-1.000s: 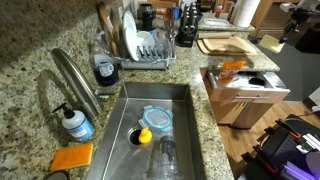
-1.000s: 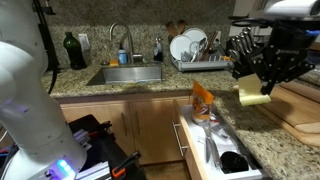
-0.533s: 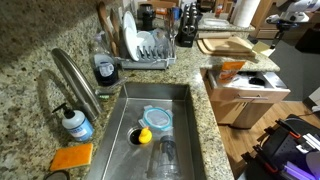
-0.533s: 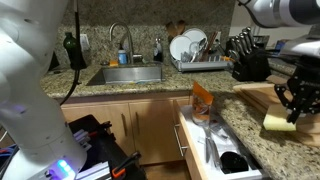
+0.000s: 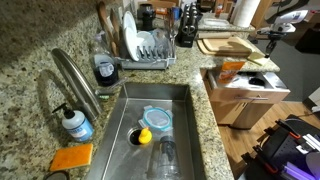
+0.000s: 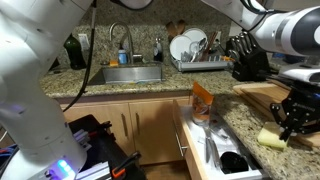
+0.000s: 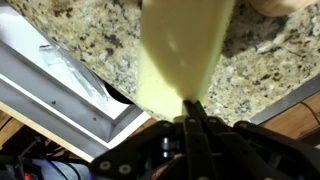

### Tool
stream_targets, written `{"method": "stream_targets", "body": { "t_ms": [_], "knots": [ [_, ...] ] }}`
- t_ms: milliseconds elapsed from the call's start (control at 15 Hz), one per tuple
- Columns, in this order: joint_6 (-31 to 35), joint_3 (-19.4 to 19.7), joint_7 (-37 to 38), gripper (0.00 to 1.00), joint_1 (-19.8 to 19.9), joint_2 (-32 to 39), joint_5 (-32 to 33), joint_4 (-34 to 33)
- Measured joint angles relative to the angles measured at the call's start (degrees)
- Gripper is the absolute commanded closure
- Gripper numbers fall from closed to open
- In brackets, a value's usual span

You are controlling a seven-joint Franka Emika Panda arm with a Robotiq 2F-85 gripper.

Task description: Put the orange packet in the open drawer, remove the yellow sponge from the open drawer and use it to wipe the counter

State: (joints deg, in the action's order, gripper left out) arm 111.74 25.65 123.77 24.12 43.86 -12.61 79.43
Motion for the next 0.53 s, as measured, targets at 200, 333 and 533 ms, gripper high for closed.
{"method": "stream_targets", "body": {
  "t_ms": [200, 333, 533],
  "knots": [
    [-2.99, -2.16, 0.0, 1.0, 1.82, 0.28, -0.61, -0.21],
    [-5.25, -3.48, 0.0, 1.0, 2.86, 0.88, -0.75, -0.9],
    [-5.71, -4.71, 0.03, 1.0, 2.78, 2.3, -0.72, -2.68]
  ]
}}
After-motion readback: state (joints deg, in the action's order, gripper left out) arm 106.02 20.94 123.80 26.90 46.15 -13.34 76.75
